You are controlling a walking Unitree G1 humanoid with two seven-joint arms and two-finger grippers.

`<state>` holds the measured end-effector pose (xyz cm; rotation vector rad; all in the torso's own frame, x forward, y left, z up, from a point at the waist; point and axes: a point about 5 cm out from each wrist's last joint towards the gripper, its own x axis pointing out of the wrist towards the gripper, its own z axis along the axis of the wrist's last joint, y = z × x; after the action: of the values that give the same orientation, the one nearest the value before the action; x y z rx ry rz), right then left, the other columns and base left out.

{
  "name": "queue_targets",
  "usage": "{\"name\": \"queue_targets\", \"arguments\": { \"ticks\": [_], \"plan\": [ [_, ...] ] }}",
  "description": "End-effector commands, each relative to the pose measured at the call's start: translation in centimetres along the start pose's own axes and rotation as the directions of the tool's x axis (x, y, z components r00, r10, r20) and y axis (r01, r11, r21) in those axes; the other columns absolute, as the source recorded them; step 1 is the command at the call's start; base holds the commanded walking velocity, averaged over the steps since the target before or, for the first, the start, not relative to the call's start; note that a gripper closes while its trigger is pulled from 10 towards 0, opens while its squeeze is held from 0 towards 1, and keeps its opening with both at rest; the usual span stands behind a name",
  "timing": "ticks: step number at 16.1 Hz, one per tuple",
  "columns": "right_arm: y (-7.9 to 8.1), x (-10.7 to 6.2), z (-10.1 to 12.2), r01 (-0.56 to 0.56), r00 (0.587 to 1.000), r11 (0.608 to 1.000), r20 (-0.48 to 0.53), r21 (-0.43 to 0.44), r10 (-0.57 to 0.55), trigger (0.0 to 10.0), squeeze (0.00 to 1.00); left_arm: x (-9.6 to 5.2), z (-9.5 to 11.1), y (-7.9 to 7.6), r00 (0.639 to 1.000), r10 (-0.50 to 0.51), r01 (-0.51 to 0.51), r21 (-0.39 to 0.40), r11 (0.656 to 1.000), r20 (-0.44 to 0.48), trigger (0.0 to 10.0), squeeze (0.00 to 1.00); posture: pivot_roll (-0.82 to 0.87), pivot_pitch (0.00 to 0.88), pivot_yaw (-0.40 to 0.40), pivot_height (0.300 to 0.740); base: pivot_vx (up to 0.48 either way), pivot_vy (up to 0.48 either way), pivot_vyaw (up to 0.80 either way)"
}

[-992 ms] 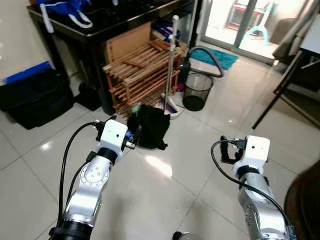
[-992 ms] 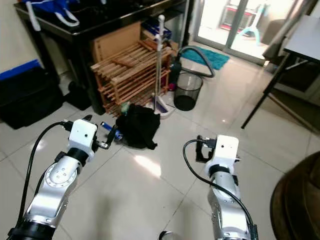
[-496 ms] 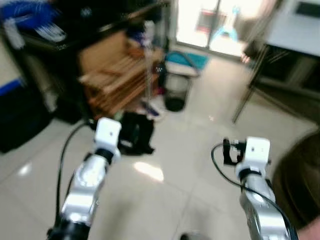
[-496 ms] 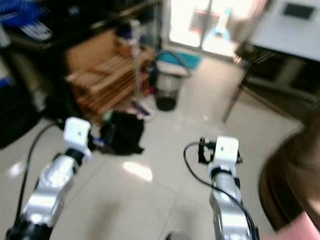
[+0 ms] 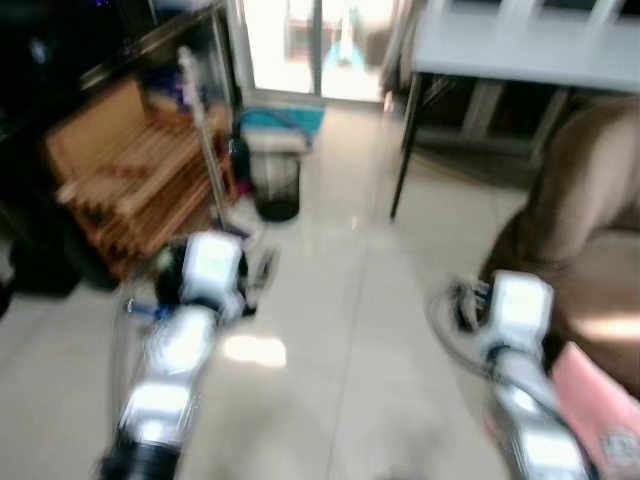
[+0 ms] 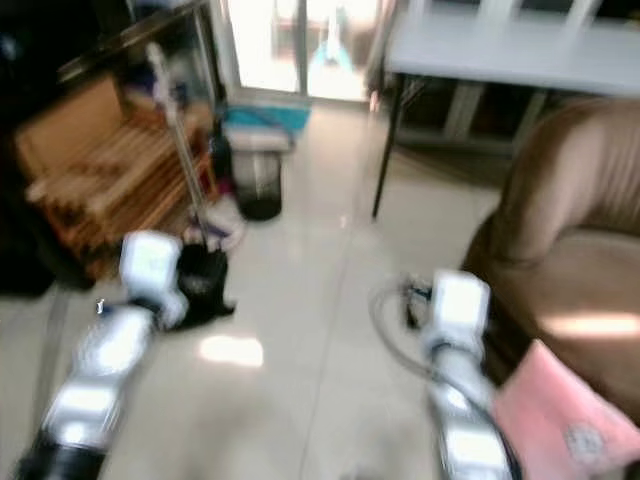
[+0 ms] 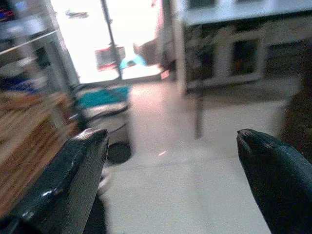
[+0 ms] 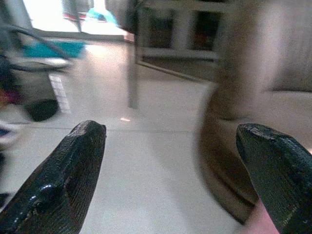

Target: Move the pillow to the sofa from floor

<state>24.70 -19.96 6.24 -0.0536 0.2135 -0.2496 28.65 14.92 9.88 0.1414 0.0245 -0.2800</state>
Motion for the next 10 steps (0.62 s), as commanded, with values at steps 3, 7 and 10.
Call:
{"name": "queue_targets", "arguments": {
  "ticks": [3, 7, 10],
  "plan": [
    [0.63, 0.0, 0.51, -0.008, 1.0, 1.0, 0.015, 0.007, 0.008, 10.0, 0.0, -0.23, -0.11, 0.77, 1.0, 0.001, -0.001, 0.045, 0.999, -0.003, 10.0, 0.0, -0.06, 0.004, 0.044, 0.74, 0.0, 0.0, -0.8],
    [0.61, 0.02, 0.49, -0.005, 1.0, 1.0, 0.01, 0.003, 0.005, 10.0, 0.0, -0.31, 0.07, 0.42, 1.0, -0.018, 0.017, 0.029, 0.999, 0.018, 10.0, 0.0, -0.06, 0.003, 0.042, 0.74, 0.146, 0.0, -0.8],
    [0.7, 0.1, 0.6, -0.01, 1.0, 1.0, 0.009, -0.019, 0.01, 10.0, 0.0, -0.3, -0.05, 0.67, 1.0, -0.007, 0.007, 0.037, 0.999, 0.008, 10.0, 0.0, -0.06, 0.01, 0.039, 0.74, 0.379, 0.0, -0.8]
  ]
}}
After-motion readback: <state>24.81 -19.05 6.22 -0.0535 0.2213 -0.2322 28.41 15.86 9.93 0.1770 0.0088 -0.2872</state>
